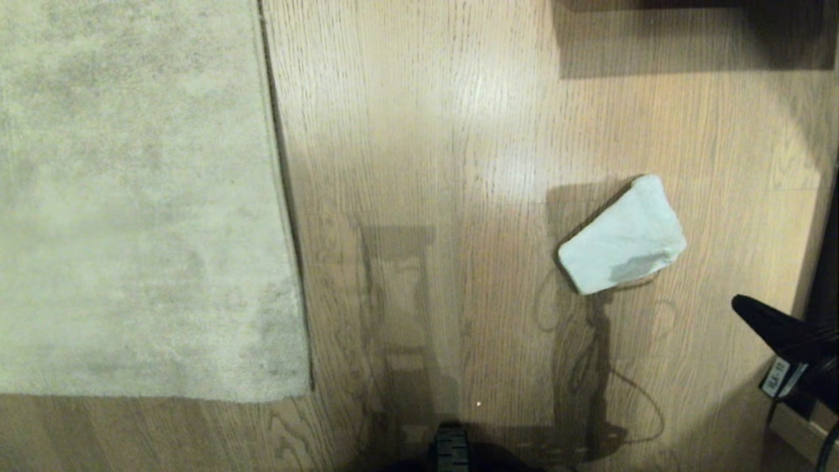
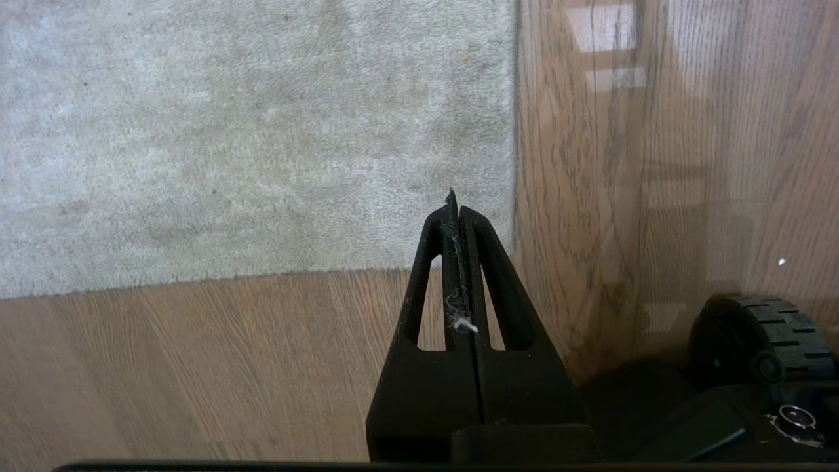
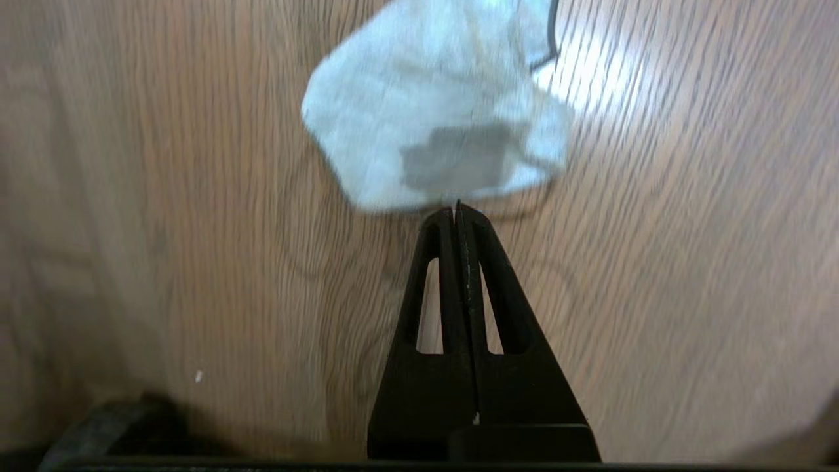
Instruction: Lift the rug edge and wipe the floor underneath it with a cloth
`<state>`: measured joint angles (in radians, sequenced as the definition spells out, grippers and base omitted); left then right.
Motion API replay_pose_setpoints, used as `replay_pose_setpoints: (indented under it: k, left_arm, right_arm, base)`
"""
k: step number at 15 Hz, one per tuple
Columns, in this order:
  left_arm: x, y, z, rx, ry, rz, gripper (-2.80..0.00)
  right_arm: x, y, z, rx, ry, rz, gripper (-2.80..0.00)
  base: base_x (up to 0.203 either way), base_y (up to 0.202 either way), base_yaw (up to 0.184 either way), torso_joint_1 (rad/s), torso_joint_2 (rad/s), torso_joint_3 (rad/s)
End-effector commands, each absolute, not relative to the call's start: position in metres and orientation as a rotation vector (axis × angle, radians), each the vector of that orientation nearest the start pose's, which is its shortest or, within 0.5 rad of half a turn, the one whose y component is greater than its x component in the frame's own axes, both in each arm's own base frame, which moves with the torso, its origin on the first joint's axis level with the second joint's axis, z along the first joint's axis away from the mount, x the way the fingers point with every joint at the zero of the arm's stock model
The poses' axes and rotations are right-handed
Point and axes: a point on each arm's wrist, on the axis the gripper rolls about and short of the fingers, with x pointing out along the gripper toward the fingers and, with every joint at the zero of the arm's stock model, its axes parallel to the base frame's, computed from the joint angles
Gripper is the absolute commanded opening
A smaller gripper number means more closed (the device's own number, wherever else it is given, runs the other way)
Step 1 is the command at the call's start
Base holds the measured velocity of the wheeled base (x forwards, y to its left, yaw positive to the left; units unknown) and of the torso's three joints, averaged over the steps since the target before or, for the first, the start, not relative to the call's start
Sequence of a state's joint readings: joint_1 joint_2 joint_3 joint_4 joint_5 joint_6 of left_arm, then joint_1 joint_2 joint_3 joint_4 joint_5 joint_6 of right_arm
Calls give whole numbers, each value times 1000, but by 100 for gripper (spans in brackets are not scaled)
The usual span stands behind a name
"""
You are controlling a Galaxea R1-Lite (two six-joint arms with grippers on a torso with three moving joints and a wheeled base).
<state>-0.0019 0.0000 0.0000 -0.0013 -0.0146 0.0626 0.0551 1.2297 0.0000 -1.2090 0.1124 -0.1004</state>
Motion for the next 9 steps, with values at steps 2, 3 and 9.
replay_pose_setpoints:
  k: [2, 3, 9]
  left_arm:
    - [-23, 0, 76, 63, 0, -16, -280]
    - [-23, 0, 76, 63, 0, -15, -280]
    - [-23, 0, 76, 63, 0, -16, -280]
  right_arm:
    - [97, 8, 144, -98, 10, 168, -280]
    - [90, 7, 142, -96, 31, 167, -280]
    - [46, 2, 124, -87, 107, 101, -280]
  base:
    - [0, 0, 0, 0, 0, 0]
    - [0, 0, 0, 0, 0, 0]
    - [0, 0, 0, 0, 0, 0]
